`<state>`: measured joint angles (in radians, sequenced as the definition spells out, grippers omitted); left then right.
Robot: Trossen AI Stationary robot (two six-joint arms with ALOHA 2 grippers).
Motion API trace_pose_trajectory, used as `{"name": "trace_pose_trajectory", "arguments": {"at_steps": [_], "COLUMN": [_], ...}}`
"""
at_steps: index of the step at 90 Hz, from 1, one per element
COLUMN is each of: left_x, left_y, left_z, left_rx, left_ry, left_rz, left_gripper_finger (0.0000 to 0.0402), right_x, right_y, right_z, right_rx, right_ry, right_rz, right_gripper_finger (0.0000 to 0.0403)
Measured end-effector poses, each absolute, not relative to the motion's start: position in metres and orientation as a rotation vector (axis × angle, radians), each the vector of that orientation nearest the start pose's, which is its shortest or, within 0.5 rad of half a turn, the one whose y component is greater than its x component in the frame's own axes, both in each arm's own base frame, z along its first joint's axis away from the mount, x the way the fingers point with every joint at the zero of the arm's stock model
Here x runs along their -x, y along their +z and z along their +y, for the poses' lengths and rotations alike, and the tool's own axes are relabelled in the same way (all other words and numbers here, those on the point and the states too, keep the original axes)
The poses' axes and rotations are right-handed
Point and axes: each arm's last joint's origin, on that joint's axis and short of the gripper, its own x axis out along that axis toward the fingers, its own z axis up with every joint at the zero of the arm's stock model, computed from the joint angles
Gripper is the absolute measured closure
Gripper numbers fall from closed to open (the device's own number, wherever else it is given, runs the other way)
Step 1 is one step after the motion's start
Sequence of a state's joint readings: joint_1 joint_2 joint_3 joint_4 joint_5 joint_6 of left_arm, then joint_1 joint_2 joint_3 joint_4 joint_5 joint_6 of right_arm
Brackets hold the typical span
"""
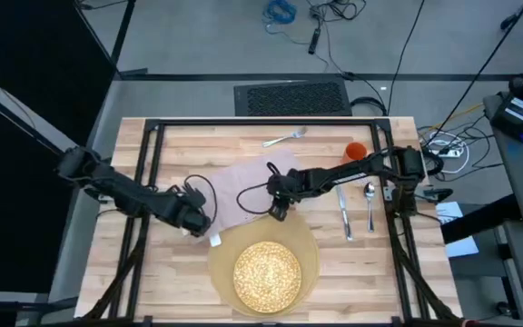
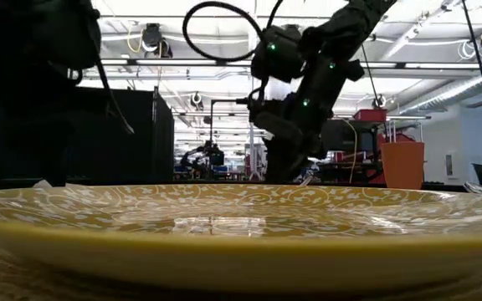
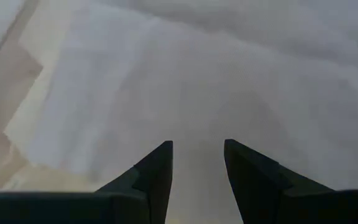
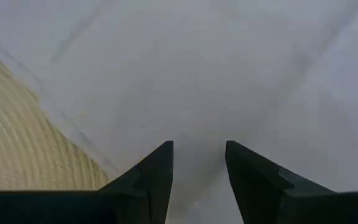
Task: Set table place
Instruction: Fold the brown table napkin
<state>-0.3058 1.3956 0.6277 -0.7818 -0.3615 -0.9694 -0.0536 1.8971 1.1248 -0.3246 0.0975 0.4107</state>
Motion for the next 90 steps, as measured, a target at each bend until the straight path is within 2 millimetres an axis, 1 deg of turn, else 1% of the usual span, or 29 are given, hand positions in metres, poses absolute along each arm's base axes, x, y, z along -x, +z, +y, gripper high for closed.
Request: {"name": "trace_pose_trajectory", "arguments": {"at_steps": [13, 29, 38, 54, 69, 75, 79, 85, 90], "left_x": [-0.199, -0.202, -0.206, -0.216, -0.222, -0.225, -0.225, -0.222, -0.219], "left_y": [0.131, 0.13, 0.135, 0.146, 0.152, 0.153, 0.154, 0.156, 0.161], "left_z": [-0.048, -0.049, -0.058, -0.076, -0.086, -0.089, -0.088, -0.085, -0.08], "left_rx": [0.294, 0.326, 0.38, 0.411, 0.445, 0.455, 0.424, 0.368, 0.324], "left_ry": [0.659, 0.639, 0.581, 0.478, 0.435, 0.413, 0.415, 0.466, 0.518], "left_rz": [1.291, 1.294, 1.284, 1.229, 1.173, 1.145, 1.141, 1.159, 1.176], "left_gripper_finger": [0.027, 0.027, 0.027, 0.027, 0.027, 0.027, 0.027, 0.027, 0.027], "right_x": [-0.365, -0.365, -0.364, -0.362, -0.362, -0.363, -0.363, -0.362, -0.359], "right_y": [0.14, 0.14, 0.14, 0.14, 0.142, 0.143, 0.143, 0.142, 0.144], "right_z": [-0.025, -0.032, -0.042, -0.06, -0.075, -0.08, -0.081, -0.082, -0.078], "right_rx": [-0.344, -0.336, -0.333, -0.324, -0.323, -0.332, -0.331, -0.328, -0.325], "right_ry": [-0.363, -0.369, -0.383, -0.408, -0.413, -0.399, -0.399, -0.401, -0.396], "right_rz": [1.051, 1.053, 1.051, 1.041, 1.008, 0.988, 0.984, 0.999, 1.023], "right_gripper_finger": [0.0271, 0.0271, 0.0271, 0.0271, 0.0271, 0.0271, 0.0271, 0.0271, 0.0271]}}
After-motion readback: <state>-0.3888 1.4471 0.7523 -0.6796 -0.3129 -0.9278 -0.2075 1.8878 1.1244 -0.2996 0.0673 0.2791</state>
